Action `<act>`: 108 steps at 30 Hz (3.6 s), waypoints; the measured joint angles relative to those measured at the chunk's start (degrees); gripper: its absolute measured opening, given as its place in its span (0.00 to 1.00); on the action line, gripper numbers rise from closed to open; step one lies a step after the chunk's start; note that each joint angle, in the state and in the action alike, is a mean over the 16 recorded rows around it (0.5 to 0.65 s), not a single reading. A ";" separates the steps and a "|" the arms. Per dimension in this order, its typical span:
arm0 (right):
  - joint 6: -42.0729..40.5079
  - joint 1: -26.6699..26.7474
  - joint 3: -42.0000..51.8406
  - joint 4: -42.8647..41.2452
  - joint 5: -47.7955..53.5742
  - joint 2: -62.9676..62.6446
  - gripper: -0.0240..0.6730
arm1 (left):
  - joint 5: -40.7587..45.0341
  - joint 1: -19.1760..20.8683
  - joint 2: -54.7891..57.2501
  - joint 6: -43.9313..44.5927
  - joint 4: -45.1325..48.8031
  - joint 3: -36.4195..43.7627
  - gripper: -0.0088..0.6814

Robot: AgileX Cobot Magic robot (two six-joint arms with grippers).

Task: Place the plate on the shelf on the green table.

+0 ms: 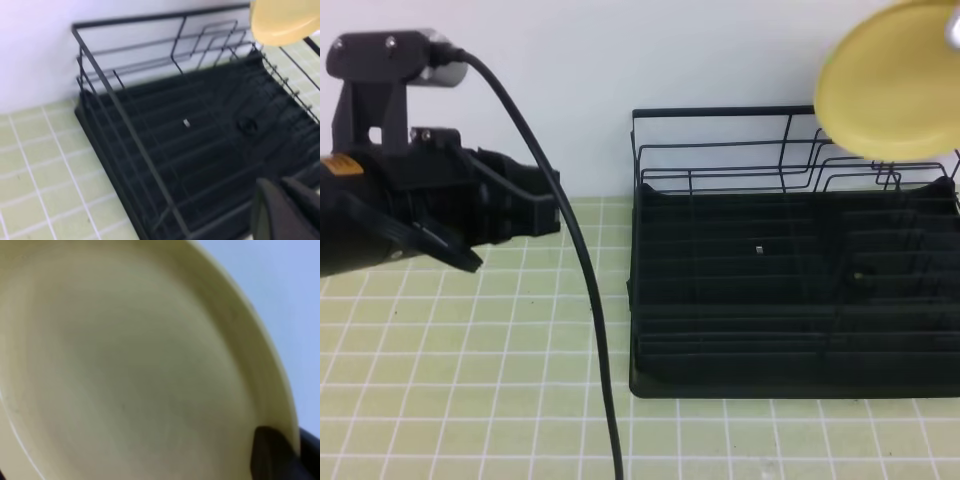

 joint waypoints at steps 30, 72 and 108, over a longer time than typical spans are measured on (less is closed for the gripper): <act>-9.24 0.01 -0.27 8.24 -1.28 7.80 0.06 | -4.86 -0.02 -0.05 2.97 -3.32 3.37 0.01; -9.73 0.01 -0.25 15.78 4.72 10.06 0.67 | -4.99 -0.01 -0.03 6.01 -6.66 3.46 0.01; 13.12 0.01 -0.11 15.39 12.66 -0.56 0.53 | 1.54 0.00 -1.04 7.12 -7.18 3.45 0.01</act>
